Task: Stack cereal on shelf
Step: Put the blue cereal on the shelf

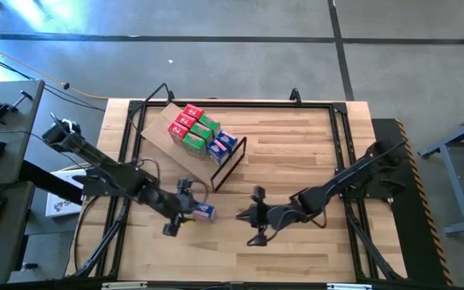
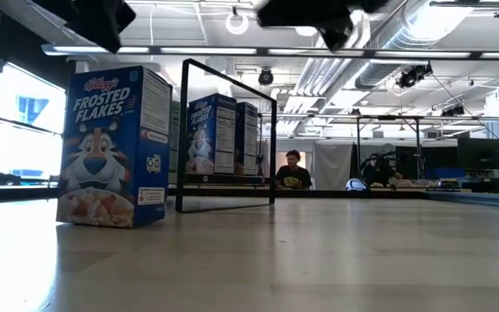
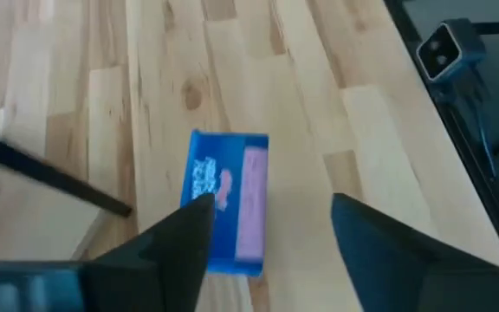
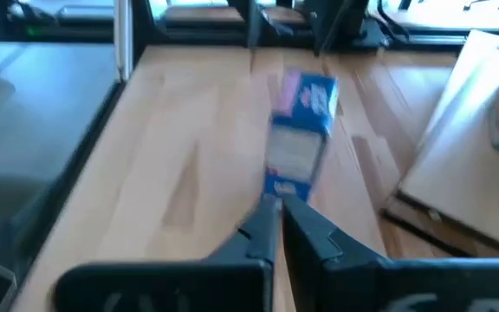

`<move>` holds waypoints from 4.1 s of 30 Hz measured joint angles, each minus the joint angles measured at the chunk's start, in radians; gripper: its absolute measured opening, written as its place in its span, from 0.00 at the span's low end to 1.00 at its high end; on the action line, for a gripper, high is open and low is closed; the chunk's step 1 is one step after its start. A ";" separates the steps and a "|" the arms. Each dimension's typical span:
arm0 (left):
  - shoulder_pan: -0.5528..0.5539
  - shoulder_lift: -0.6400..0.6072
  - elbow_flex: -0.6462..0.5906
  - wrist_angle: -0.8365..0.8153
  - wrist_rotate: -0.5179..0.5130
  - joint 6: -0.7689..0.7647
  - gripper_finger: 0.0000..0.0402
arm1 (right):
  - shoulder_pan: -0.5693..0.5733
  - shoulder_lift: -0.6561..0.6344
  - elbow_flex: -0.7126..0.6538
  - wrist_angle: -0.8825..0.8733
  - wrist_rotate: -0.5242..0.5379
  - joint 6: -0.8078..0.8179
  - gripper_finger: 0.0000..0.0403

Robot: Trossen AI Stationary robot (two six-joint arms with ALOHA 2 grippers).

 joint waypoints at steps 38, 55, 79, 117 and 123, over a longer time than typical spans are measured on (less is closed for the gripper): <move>0.082 0.250 0.205 -0.303 0.006 0.106 0.46 | 0.016 -0.027 -0.065 0.041 -0.007 -0.063 0.00; 0.175 0.052 0.205 -0.534 -0.053 0.416 0.44 | 0.016 -0.026 -0.065 0.036 -0.010 -0.063 0.00; 0.509 0.031 0.205 -0.381 0.060 0.821 0.45 | 0.016 -0.026 -0.065 0.028 -0.015 -0.060 0.00; 0.296 -0.206 -0.213 -0.088 -0.230 0.069 0.16 | 0.047 -0.026 -0.066 -0.074 0.019 -0.015 0.00; 0.298 -0.242 -0.424 0.269 -0.315 -0.071 0.03 | 0.053 -0.026 -0.066 -0.077 0.026 -0.016 0.00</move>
